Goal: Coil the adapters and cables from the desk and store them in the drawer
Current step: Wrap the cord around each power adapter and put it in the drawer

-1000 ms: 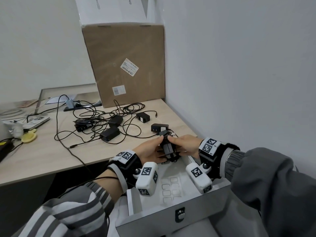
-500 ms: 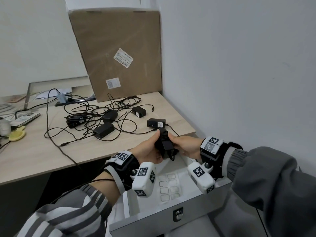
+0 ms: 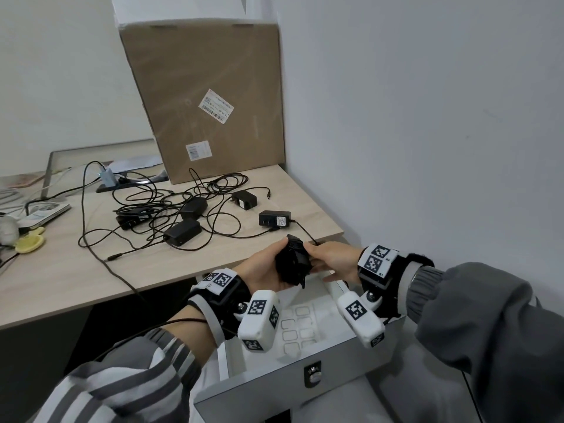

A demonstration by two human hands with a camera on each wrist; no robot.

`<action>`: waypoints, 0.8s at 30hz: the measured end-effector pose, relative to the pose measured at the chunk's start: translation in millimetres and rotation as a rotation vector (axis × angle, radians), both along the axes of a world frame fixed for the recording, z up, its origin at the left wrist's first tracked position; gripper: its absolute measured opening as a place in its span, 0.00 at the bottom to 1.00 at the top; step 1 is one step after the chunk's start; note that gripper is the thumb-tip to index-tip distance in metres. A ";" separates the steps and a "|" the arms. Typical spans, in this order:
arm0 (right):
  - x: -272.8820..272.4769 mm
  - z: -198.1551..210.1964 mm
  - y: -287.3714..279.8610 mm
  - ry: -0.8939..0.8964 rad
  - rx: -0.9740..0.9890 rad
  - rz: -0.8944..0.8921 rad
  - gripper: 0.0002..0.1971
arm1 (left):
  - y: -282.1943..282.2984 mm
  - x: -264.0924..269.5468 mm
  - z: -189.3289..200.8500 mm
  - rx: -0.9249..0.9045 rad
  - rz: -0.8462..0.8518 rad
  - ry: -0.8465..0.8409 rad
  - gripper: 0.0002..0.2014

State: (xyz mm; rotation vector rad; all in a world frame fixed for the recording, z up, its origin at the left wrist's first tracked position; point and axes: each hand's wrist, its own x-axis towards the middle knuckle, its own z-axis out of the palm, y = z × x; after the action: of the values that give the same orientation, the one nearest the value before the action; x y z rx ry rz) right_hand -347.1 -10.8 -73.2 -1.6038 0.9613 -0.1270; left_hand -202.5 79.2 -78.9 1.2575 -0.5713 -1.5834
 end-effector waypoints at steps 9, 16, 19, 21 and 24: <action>-8.9 -4.8 -9.0 0.189 -0.034 0.077 0.16 | -10.2 10.3 -17.4 0.188 -0.027 -0.142 0.15; -5.3 -6.0 -30.0 0.200 -0.097 -0.033 0.09 | -33.9 10.6 -50.5 0.376 -0.090 -0.222 0.15; -4.4 -10.2 -37.3 0.254 -0.061 0.001 0.15 | -43.8 5.3 -60.5 0.273 -0.010 -0.174 0.17; -3.1 -13.3 -37.2 0.270 0.000 0.046 0.21 | -49.1 2.5 -62.6 0.144 0.072 -0.093 0.21; 2.4 -15.0 -29.4 0.119 0.128 0.052 0.21 | -50.8 0.0 -53.7 0.020 0.100 0.034 0.23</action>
State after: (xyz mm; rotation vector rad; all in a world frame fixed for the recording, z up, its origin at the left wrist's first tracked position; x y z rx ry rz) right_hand -344.6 -40.1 -88.2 -1.5294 0.9983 0.0654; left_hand -202.6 28.4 -132.6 1.2529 -0.4650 -1.5270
